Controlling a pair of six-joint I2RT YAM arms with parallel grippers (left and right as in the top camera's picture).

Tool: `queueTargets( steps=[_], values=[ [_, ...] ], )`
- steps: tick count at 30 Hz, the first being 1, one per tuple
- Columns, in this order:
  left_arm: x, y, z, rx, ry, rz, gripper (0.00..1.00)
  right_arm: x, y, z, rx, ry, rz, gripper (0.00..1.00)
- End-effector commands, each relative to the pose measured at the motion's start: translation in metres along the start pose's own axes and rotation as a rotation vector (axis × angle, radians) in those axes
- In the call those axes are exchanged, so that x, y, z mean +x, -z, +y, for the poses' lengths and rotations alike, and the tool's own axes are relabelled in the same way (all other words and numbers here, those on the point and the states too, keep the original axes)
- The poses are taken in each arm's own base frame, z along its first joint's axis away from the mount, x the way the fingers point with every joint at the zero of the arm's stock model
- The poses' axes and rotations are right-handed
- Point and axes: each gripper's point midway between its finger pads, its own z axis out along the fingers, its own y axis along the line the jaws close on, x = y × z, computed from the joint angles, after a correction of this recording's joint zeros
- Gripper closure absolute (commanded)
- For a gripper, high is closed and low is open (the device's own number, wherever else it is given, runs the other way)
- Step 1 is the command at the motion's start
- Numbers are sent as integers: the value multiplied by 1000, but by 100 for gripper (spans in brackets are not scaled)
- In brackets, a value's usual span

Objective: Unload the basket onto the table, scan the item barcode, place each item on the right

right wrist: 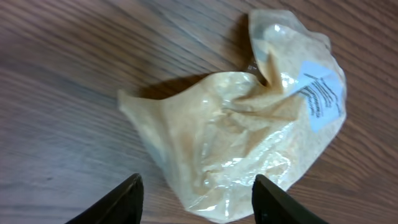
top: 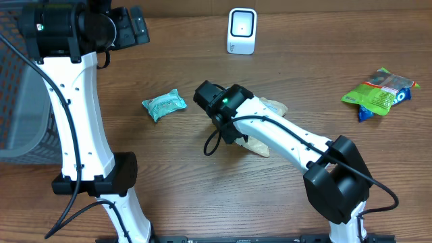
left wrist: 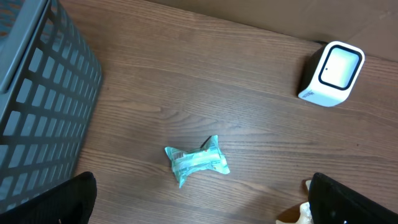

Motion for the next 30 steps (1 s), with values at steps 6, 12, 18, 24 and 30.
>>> queueTargets(
  steps=[6,12,18,24,30],
  values=[
    [1,8,-5,9,-3,-16,0,-25,39,-49,-142,-517,-5,33],
    [1,8,-5,9,-3,-16,0,-4,5,-63,-257,-679,155,32],
    [1,8,-5,10,-3,-16,0,9,-21,-53,-270,-731,202,30],
    [1,8,-5,9,-3,-16,0,21,-48,-44,-268,-762,225,32],
    [1,8,-5,9,-3,-16,0,31,-70,-38,-275,-789,229,51]
  ],
)
